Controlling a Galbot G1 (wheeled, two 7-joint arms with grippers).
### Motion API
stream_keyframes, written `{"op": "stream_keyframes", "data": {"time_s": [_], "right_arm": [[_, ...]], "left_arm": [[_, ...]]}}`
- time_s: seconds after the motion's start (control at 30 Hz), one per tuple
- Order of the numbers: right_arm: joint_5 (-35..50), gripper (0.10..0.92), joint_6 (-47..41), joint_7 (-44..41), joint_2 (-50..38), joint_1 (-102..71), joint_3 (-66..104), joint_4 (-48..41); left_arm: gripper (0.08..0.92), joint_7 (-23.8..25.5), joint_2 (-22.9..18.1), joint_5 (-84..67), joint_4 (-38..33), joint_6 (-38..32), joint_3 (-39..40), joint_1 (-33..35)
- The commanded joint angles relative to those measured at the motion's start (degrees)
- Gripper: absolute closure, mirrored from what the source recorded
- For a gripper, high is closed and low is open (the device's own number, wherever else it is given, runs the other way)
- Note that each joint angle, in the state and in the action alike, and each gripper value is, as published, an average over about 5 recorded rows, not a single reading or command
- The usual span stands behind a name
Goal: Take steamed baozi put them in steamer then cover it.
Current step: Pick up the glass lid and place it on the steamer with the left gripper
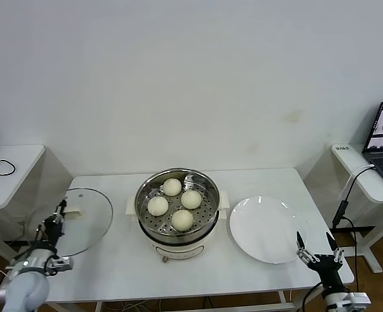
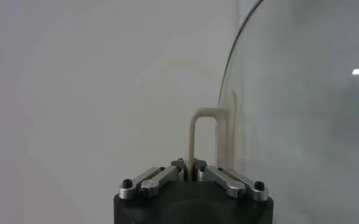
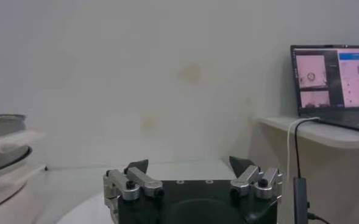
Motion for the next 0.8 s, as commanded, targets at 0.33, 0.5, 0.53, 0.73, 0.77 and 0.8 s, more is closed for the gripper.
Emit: {"op": "stream_keyframes", "data": {"time_s": [0.33, 0.5, 0.53, 0.73, 0.77, 0.8], "right_arm": [[-4.6, 0.203, 0.5, -0.3, 0.1, -0.4, -1.0, 0.3], [-10.6, 0.202, 1.4, 0.5, 0.8, -1.1, -1.0, 0.6], [-11.5, 0.203, 1.6, 0.6, 1.0, -1.2, -1.0, 0.8], [-15.8, 0.202, 1.9, 1.1, 2.2, -1.3, -1.4, 1.3], [-16.5, 0.202, 1.9, 1.1, 2.6, -1.1, -1.7, 1.3], [-17.1, 0.203, 1.9, 1.2, 3.0, -1.0, -2.1, 1.2]], "left_arm": [[0.85, 13.5, 5.7, -11.1, -26.5, 10.9, -1.3, 8.3], [0.85, 12.9, 7.2, -12.6, -29.9, 14.2, 6.8, 5.5], [0.85, 12.7, 7.3, -12.5, -30.2, 14.8, 8.3, 4.5], [0.85, 13.9, 7.7, -10.2, -29.9, 18.5, 19.7, -2.0], [0.85, 14.7, 7.2, -9.0, -29.7, 19.0, 21.3, -2.8], [0.85, 15.5, 6.7, -8.0, -29.5, 19.6, 22.7, -3.7]]}}
